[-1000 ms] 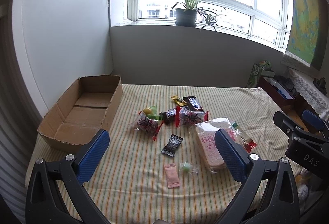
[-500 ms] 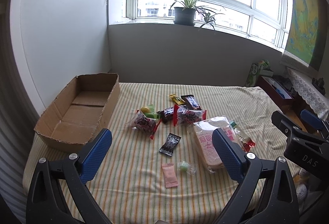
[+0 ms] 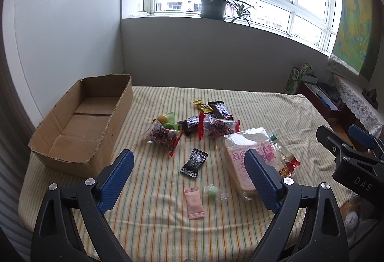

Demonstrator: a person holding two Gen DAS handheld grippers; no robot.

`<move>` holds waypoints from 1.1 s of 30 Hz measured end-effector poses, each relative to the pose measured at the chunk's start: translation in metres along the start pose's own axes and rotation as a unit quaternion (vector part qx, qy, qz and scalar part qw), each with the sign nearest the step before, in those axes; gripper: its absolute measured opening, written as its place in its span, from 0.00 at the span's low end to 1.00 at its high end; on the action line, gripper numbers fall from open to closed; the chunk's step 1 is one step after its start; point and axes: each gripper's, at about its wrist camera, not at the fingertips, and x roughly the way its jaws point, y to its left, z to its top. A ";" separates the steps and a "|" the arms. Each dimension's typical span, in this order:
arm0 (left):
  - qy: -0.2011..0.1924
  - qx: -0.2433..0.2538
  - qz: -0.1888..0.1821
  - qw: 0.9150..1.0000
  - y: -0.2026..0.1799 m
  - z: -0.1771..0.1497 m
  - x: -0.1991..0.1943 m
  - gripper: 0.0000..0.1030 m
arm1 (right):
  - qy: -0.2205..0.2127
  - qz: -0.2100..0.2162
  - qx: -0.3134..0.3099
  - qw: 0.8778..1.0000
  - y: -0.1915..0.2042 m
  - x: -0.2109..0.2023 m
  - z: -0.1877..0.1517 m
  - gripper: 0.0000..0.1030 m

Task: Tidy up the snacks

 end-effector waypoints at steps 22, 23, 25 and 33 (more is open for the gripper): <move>0.138 -0.084 -0.177 0.971 0.001 -0.015 0.069 0.55 | 0.187 0.217 0.045 0.957 -0.023 0.096 -0.008 0.72; 0.144 -0.088 -0.186 0.968 0.001 -0.016 0.072 0.54 | 0.196 0.224 0.048 0.953 -0.022 0.100 -0.009 0.69; 0.158 -0.095 -0.201 0.962 0.000 -0.017 0.078 0.54 | 0.211 0.235 0.050 0.947 -0.019 0.107 -0.011 0.64; 0.182 -0.105 -0.231 0.950 -0.006 -0.018 0.096 0.42 | 0.234 0.247 0.053 0.939 -0.015 0.122 -0.011 0.55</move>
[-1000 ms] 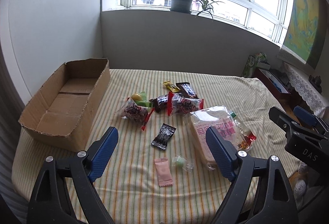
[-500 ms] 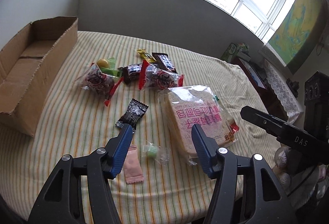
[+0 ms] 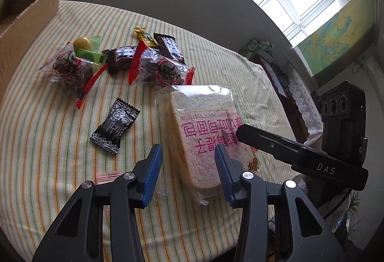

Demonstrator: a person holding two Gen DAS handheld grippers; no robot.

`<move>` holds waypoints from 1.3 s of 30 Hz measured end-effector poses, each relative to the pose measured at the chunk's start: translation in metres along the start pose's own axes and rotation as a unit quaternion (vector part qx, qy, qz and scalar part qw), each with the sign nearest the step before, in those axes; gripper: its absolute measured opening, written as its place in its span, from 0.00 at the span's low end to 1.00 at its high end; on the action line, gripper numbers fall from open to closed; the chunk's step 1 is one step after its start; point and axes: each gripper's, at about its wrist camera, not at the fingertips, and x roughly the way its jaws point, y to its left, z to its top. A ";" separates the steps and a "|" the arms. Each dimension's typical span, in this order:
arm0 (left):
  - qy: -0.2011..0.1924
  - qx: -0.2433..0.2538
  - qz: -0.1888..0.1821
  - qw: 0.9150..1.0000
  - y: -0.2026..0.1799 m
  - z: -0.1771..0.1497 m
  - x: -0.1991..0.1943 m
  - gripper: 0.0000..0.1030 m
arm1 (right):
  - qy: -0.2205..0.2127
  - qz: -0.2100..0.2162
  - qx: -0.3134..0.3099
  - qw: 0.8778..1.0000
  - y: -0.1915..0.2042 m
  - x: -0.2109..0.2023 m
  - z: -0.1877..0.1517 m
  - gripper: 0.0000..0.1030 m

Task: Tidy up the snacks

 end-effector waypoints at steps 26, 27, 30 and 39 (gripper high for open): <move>0.002 0.016 -0.015 1.000 -0.007 0.005 0.003 0.34 | 0.030 0.012 -0.035 0.999 0.020 0.008 0.002 0.37; -0.001 0.017 -0.015 1.000 -0.007 0.005 0.001 0.34 | 0.029 0.011 -0.038 0.999 0.022 0.006 0.002 0.37; -0.011 0.019 -0.014 1.000 -0.007 0.007 -0.009 0.34 | 0.023 0.011 -0.046 0.999 0.031 0.001 0.004 0.37; -0.059 0.026 0.002 0.998 0.004 0.017 -0.056 0.34 | 0.005 0.032 -0.079 0.996 0.076 -0.009 0.016 0.37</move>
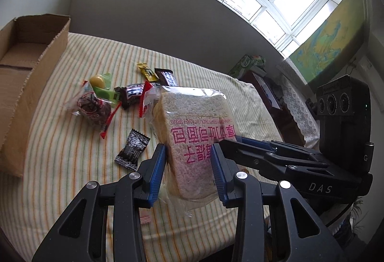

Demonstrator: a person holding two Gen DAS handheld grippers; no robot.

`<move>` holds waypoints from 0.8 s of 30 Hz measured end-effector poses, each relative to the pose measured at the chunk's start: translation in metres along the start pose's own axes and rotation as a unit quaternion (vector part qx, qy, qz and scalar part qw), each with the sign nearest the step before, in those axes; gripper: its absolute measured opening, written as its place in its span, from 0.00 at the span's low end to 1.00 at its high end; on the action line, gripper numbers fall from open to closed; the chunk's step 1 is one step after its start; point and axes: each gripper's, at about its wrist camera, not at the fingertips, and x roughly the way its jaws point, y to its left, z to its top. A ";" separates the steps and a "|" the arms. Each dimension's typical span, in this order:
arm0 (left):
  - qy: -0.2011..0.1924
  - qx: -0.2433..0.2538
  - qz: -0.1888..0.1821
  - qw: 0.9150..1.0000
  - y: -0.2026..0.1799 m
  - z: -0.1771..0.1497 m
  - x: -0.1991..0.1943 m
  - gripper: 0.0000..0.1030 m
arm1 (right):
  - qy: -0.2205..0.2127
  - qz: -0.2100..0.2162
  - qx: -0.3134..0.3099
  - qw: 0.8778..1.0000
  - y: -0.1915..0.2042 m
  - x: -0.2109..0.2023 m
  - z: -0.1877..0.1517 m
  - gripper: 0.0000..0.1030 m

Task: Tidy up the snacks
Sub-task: 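Carry the bread loaf into the cardboard box and open both grippers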

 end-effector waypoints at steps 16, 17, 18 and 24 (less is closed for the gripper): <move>-0.088 -0.032 0.066 0.993 0.078 0.034 -0.087 0.34 | -0.009 0.052 -0.084 0.995 0.117 0.049 0.058 0.37; -0.091 -0.036 0.070 0.993 0.085 0.035 -0.091 0.34 | -0.006 0.054 -0.089 0.995 0.124 0.055 0.061 0.37; -0.094 -0.040 0.074 0.992 0.091 0.035 -0.095 0.34 | -0.004 0.057 -0.094 0.994 0.130 0.060 0.064 0.37; -0.106 -0.061 0.100 0.987 0.127 0.041 -0.110 0.34 | 0.008 0.070 -0.119 0.990 0.165 0.096 0.078 0.37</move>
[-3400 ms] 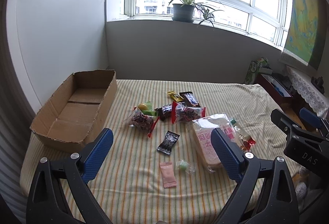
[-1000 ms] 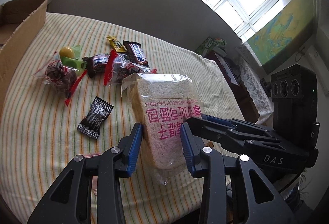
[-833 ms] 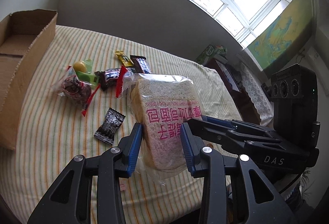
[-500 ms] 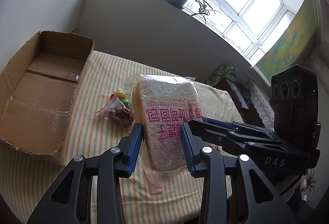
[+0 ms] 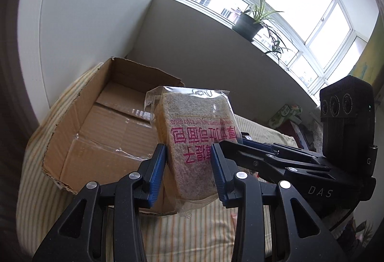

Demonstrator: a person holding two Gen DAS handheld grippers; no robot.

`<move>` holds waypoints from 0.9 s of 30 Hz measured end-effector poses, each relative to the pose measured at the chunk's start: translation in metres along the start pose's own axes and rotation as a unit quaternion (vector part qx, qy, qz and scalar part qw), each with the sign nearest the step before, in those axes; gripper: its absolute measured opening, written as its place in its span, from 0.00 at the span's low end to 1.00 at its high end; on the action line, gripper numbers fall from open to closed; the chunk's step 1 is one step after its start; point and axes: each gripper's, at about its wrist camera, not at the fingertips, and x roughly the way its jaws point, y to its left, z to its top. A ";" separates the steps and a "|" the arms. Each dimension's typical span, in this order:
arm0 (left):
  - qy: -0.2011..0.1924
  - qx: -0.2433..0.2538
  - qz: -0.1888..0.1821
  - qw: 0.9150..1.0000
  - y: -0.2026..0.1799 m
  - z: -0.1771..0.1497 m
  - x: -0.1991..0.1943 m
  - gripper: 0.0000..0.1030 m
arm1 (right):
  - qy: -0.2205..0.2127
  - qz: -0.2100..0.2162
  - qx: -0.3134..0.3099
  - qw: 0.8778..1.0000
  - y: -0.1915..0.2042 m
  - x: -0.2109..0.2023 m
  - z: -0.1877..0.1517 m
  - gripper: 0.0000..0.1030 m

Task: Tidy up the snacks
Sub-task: 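Carry the bread loaf into the cardboard box and open both grippers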

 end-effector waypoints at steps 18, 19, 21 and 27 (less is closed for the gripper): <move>0.011 -0.040 0.032 0.999 0.046 0.008 0.013 0.34 | 0.040 0.014 -0.013 0.999 0.013 0.065 0.016 0.37; 0.011 -0.040 0.037 0.998 0.046 0.008 0.013 0.34 | 0.040 0.011 -0.015 0.999 0.014 0.065 0.016 0.37; 0.011 -0.041 0.043 0.998 0.049 0.007 0.013 0.34 | 0.037 -0.001 -0.022 0.999 0.017 0.066 0.016 0.37; 0.005 -0.050 0.049 0.998 0.052 0.005 0.009 0.34 | 0.018 -0.017 -0.026 0.999 0.017 0.048 0.017 0.54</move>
